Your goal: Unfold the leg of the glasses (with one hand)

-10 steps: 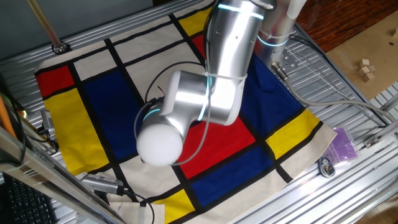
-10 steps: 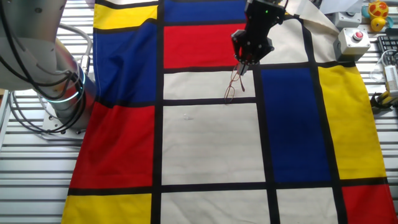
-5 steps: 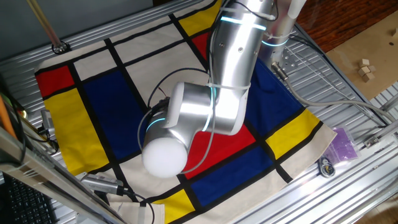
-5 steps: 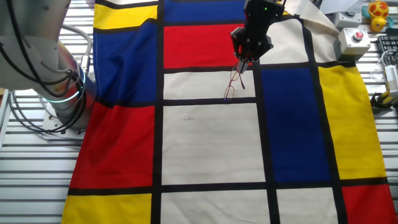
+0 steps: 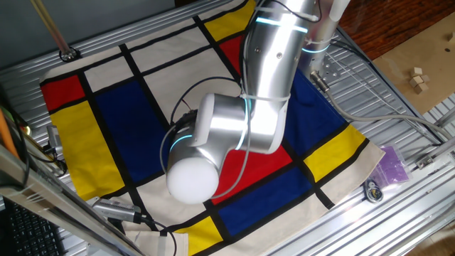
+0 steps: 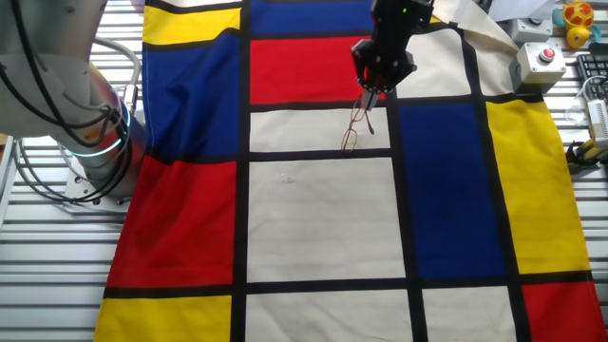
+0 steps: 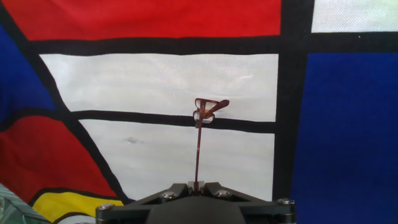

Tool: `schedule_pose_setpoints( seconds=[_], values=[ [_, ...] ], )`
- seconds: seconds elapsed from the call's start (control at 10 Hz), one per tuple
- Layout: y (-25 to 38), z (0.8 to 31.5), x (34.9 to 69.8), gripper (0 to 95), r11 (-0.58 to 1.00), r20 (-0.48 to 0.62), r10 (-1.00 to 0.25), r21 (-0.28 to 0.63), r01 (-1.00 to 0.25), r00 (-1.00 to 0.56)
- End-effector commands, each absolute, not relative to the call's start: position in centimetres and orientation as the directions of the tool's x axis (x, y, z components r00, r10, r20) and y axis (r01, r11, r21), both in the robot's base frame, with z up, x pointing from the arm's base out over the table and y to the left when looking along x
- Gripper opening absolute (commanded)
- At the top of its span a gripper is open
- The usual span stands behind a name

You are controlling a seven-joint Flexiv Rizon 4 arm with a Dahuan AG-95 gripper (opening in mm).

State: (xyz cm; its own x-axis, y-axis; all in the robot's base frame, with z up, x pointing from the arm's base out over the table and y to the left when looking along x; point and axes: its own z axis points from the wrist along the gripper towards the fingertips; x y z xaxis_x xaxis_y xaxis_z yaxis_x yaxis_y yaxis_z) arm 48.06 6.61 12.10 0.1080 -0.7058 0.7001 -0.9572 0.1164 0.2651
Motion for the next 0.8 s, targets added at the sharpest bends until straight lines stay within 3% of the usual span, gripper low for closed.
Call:
schedule_pose_setpoints(
  seconds=[0.1,0.8],
  values=[
    [6.66,12.12,48.1,0.0,0.117,0.702,-0.703,0.266,-0.957,0.11],
    [7.33,12.69,48.24,0.0,0.107,0.716,-0.686,0.273,-0.956,0.128]
  ],
)
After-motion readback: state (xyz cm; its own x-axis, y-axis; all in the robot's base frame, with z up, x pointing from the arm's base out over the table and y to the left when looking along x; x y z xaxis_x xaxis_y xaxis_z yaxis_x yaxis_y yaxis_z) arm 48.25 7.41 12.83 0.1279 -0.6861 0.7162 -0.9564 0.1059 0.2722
